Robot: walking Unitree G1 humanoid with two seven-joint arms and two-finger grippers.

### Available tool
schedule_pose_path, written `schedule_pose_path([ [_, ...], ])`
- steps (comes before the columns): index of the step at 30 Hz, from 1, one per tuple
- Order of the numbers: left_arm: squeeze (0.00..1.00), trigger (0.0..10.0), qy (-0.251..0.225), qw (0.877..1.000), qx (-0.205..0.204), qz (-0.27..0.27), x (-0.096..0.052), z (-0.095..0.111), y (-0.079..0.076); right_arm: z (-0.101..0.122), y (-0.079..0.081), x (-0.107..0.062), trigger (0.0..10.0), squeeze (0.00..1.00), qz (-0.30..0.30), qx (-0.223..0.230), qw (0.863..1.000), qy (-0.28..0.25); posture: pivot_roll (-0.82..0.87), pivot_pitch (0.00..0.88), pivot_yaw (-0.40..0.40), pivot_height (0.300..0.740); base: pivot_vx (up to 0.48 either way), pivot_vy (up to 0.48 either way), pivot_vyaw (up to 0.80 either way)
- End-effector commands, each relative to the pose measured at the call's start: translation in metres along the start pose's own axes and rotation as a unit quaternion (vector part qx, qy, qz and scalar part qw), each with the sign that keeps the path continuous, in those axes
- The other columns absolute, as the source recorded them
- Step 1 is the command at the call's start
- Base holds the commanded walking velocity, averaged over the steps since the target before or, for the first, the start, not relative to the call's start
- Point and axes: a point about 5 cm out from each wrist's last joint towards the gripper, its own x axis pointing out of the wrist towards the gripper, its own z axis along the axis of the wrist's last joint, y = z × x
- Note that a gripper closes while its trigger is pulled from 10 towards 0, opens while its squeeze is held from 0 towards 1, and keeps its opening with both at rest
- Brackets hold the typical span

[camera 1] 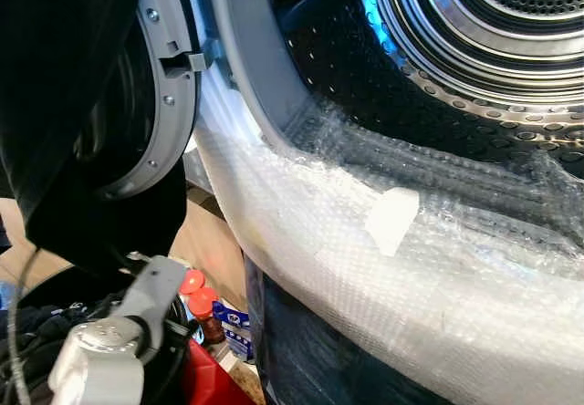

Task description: Clothes washing

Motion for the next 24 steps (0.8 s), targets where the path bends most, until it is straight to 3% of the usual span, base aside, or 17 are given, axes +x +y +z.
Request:
schedule_pose_path([
  [1,0.00,10.0,0.014,0.999,-0.020,0.049,0.001,-0.005,0.014,-0.020,0.005,0.001,10.0,0.00,0.007,0.003,0.999,0.037,0.10,0.056,0.093,0.740,0.000,0.000,0.00],
  [5,0.00,10.0,0.024,0.995,-0.068,0.069,-0.001,-0.015,0.017,-0.020,0.005,0.001,10.0,0.00,0.006,0.003,0.999,0.037,0.09,0.059,0.095,0.740,0.000,0.000,0.00],
  [13,0.00,10.0,0.023,0.988,-0.079,0.128,-0.009,-0.021,0.041,-0.020,0.004,0.000,10.0,0.00,0.006,-0.004,0.999,0.040,0.11,0.059,0.082,0.740,0.000,0.000,0.00],
  [18,0.00,10.0,0.004,0.984,-0.126,0.129,-0.008,-0.017,0.044,-0.018,0.002,0.000,10.0,0.00,0.006,-0.012,0.999,0.041,0.12,0.059,0.070,0.740,0.000,0.000,0.00],
  [24,0.00,10.0,0.002,0.987,-0.110,0.121,-0.006,-0.021,0.050,-0.013,0.003,0.001,10.0,0.00,0.007,-0.021,0.999,0.038,0.12,0.055,0.063,0.740,0.000,0.000,0.00],
])
